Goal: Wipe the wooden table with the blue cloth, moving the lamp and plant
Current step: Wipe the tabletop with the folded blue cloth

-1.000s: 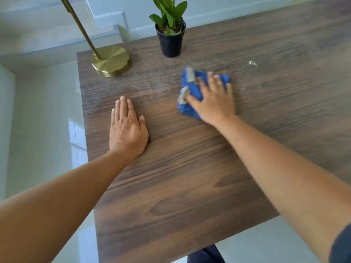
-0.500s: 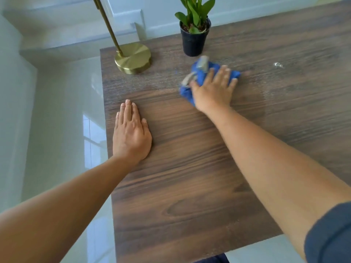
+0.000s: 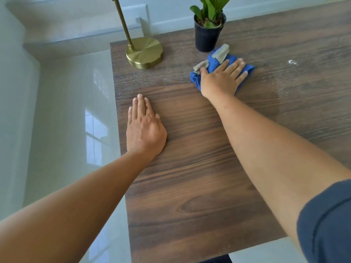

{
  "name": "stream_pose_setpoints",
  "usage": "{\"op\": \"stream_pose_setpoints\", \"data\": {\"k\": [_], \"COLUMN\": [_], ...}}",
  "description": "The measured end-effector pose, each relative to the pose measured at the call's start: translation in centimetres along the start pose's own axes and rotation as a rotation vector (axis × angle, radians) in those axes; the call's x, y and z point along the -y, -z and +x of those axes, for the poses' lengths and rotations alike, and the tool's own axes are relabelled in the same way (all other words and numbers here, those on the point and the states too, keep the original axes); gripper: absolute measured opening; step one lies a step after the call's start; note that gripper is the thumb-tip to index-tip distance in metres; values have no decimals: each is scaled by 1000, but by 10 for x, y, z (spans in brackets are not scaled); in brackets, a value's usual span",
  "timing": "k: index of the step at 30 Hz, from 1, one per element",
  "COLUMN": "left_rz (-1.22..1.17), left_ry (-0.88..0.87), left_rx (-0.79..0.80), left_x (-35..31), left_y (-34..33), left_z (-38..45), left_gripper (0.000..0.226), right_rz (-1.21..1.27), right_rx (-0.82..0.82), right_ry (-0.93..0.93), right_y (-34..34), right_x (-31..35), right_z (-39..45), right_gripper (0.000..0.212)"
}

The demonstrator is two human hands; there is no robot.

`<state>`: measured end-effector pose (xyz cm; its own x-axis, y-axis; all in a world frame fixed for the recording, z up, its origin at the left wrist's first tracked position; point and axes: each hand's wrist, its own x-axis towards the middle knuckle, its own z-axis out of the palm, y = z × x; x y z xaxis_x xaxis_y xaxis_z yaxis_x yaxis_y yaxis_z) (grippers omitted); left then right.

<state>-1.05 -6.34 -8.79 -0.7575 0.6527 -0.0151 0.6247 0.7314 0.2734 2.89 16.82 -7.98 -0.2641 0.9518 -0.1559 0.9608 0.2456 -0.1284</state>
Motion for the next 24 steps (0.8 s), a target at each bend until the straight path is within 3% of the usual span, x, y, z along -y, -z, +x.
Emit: {"op": "stream_pose_setpoints", "data": {"k": [7,12,17,20,24], "left_rz": [10,9,64,24,-16], "left_ry": [-9,-35,-151,-223,-307], "left_rx": [11,33,86,150,178], "left_x": [0,3,-24,-76,-142], "left_y": [-1,-2,4,-2,-19], "left_z": [2,3,14,35,57], "left_gripper": [62,63,65,65,64], "right_rz": [-35,-32,-55,-41,-71], "right_rx": [56,-18,-27,-37,-44], "right_ry": [331,253,2,-1,229], "right_y": [-17,3,31,27,7], "right_x": [46,-66,-209,-207,-195], "right_z": [-65,-29,1,-7,-61], "right_gripper": [100,99,104,100,97]}}
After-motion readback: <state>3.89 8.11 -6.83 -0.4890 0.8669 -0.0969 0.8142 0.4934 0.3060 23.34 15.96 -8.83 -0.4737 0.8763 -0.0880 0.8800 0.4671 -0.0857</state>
